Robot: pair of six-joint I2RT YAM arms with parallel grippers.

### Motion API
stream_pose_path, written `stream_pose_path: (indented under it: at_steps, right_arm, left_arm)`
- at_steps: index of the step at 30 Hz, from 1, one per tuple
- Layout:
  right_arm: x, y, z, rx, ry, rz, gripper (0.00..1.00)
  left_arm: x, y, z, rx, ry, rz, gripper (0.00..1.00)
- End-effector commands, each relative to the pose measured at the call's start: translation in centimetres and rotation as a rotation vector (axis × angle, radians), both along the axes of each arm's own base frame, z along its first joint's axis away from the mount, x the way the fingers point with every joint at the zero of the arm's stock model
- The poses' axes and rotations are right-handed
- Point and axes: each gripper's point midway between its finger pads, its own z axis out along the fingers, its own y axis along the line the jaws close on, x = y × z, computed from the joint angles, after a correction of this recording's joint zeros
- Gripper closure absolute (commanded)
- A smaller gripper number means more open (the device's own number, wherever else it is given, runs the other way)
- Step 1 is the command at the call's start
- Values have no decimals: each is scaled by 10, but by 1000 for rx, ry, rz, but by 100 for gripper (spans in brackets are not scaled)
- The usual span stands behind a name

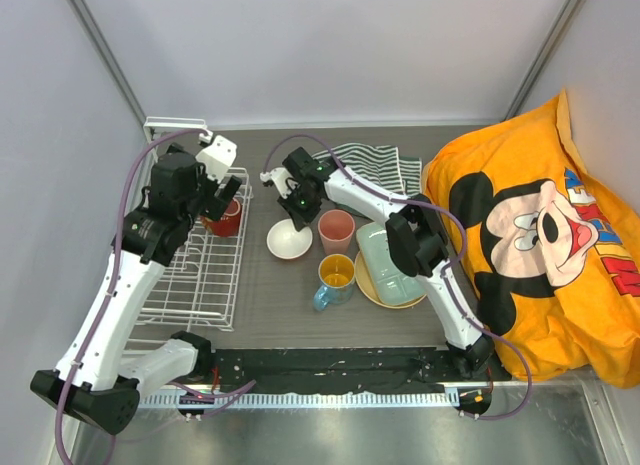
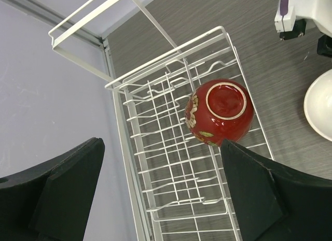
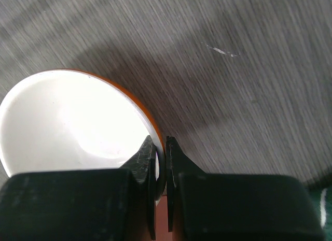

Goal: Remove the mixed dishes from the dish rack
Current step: Place the bowl at the center of the board.

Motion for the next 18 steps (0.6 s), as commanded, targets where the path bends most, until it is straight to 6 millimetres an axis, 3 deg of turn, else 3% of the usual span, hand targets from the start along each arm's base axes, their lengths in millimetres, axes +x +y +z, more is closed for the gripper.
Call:
stream_pose_path:
  at_steps: [1,11,18]
  right_arm:
    - [11,19,24,74,-64,15,99]
    - [11,21,19,75,-64,17,97]
    - [8,18,22,71,-69,25,74]
  left_arm:
    - [2,0,9,-47,-51,8,0]
    - [1,0,-2,-51,-36,8,0]
    - [2,3,-2,-37,-40,10,0]
